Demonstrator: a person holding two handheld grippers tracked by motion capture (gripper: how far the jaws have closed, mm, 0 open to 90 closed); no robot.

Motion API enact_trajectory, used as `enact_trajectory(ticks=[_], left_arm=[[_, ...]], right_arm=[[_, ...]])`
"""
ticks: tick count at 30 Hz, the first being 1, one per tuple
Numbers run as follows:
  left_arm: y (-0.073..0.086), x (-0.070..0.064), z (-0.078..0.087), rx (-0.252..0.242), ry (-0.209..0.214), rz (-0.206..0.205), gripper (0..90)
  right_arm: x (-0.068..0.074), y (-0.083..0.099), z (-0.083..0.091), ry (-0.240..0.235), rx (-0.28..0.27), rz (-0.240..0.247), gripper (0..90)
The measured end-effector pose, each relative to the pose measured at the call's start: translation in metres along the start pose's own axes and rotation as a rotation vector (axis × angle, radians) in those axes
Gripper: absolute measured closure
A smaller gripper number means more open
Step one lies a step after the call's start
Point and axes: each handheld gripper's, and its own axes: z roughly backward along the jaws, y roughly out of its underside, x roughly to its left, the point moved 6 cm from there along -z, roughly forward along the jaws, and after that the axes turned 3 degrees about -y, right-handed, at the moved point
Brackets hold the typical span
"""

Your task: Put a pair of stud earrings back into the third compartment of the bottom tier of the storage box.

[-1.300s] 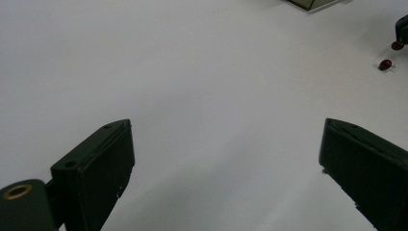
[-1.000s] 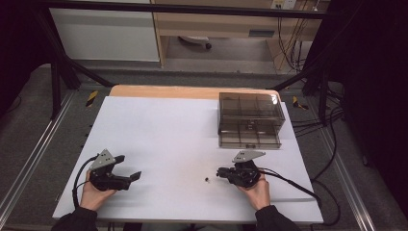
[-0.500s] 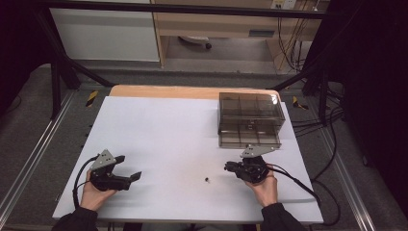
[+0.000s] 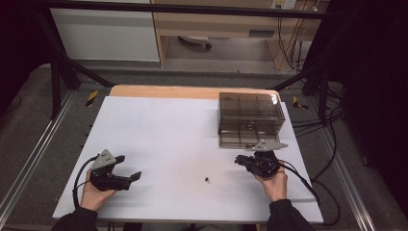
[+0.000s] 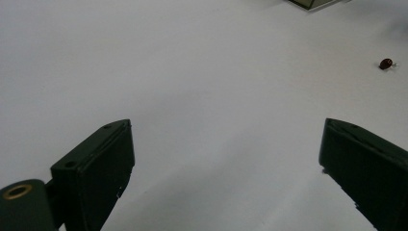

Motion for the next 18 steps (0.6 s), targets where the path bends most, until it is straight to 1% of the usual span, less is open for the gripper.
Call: enact_trajectory(ticks=[8,11,18], left_arm=[[0.0,0.0,-0.001,0.005,0.0,-0.002,4.8],[0.0,0.0,-0.001,0.005,0.0,-0.001,4.8],[0.001,0.0,-0.001,0.008,-0.001,-0.003,4.8]], right_arm=[[-0.014,-0.004,0.007,0.035,-0.017,-0.011,84.4],[-0.022,-0.004,0.009,0.052,-0.022,-0.03,84.5],[-0.039,-0.005,0.011,0.096,-0.023,-0.052,84.4]])
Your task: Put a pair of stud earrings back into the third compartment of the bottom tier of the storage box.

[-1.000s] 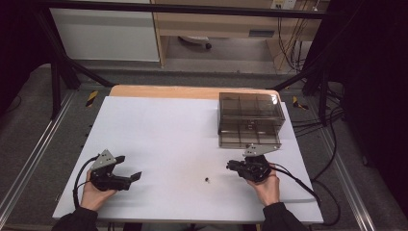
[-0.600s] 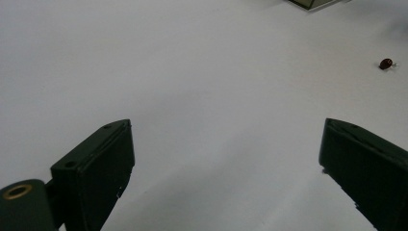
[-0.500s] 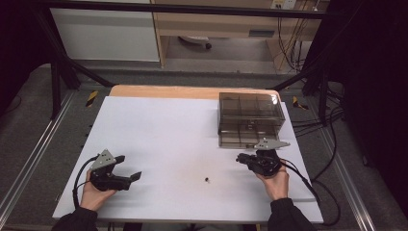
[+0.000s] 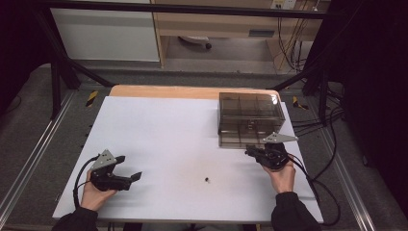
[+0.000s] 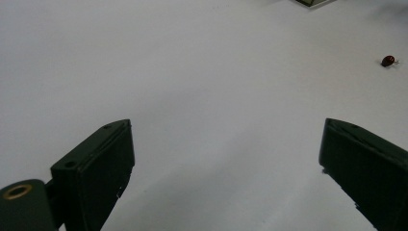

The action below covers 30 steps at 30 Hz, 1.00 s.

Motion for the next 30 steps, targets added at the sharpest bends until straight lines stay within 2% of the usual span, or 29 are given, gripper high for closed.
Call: enact_trajectory(ticks=[10,19,30], left_arm=[[0.0,0.0,0.0,0.001,0.0,-0.001,4.8],[0.001,-0.001,-0.001,0.005,0.001,-0.002,4.8],[0.0,-0.001,-0.002,0.006,0.002,-0.006,4.8]], right_arm=[[-0.027,-0.006,0.004,0.068,-0.018,-0.031,84.4],[-0.049,-0.009,0.003,0.129,-0.014,-0.052,84.4],[-0.079,-0.008,-0.007,0.214,0.028,-0.083,84.2]])
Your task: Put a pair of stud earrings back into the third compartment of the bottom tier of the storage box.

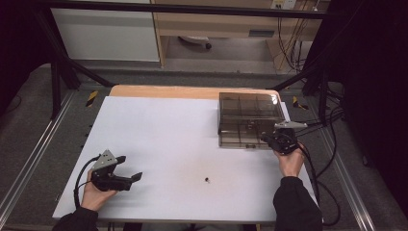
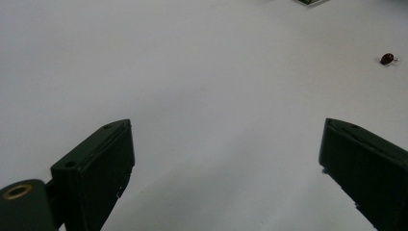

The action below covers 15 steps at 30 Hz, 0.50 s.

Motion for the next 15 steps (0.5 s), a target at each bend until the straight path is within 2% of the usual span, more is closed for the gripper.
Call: enact_trajectory(ticks=[8,15], left_arm=[[0.001,0.001,-0.001,0.005,-0.001,0.001,4.8],[0.001,0.0,-0.001,0.008,0.0,-0.003,4.8]], right_arm=[[-0.016,0.002,-0.013,0.033,0.028,-0.033,84.0],[-0.02,0.008,-0.024,0.052,0.057,-0.041,83.5]])
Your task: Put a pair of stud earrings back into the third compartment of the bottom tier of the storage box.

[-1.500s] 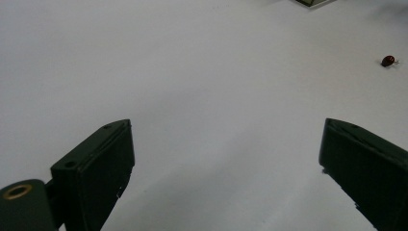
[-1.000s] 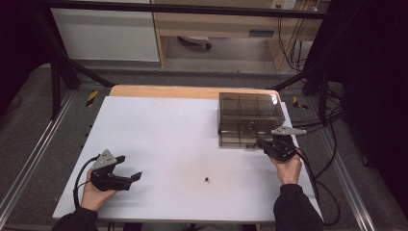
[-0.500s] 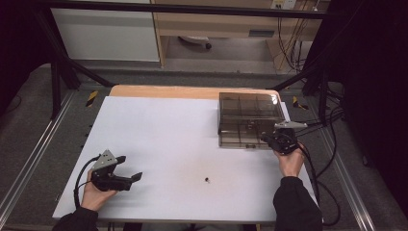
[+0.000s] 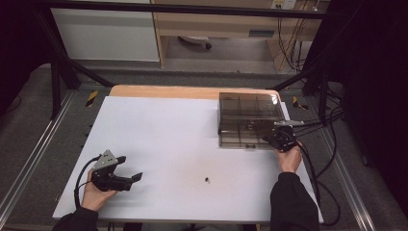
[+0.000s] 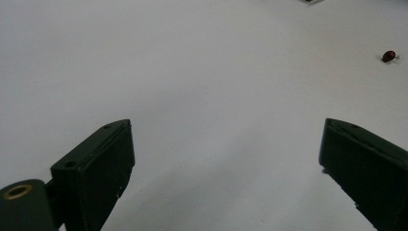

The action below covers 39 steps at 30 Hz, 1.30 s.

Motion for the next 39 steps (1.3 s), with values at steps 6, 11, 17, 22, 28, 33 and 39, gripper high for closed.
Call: enact_trajectory(ticks=[6,11,17,22,28,33,39], left_arm=[[0.0,0.0,0.0,-0.003,0.0,0.004,4.8],[0.0,0.0,0.0,-0.003,-0.002,0.001,4.8],[0.0,0.0,0.0,-0.004,-0.003,0.002,4.8],[-0.001,0.001,0.0,-0.005,-0.003,0.001,4.8],[-0.001,0.0,0.001,-0.01,-0.003,0.003,4.8],[-0.001,0.0,0.001,-0.009,-0.002,0.003,4.8],[-0.001,0.0,0.001,-0.01,-0.002,0.002,4.8]], right_arm=[[0.001,-0.003,0.0,-0.007,-0.025,-0.004,76.8],[0.004,-0.004,0.008,-0.019,-0.055,0.002,68.1],[0.005,-0.004,0.011,-0.036,-0.059,0.004,47.3],[0.006,-0.003,0.006,-0.056,-0.041,-0.019,28.2],[0.002,0.002,0.003,-0.055,0.031,-0.081,14.3],[0.0,0.003,0.008,-0.051,0.01,-0.095,9.9],[-0.004,0.006,0.011,-0.023,0.019,-0.07,6.3]])
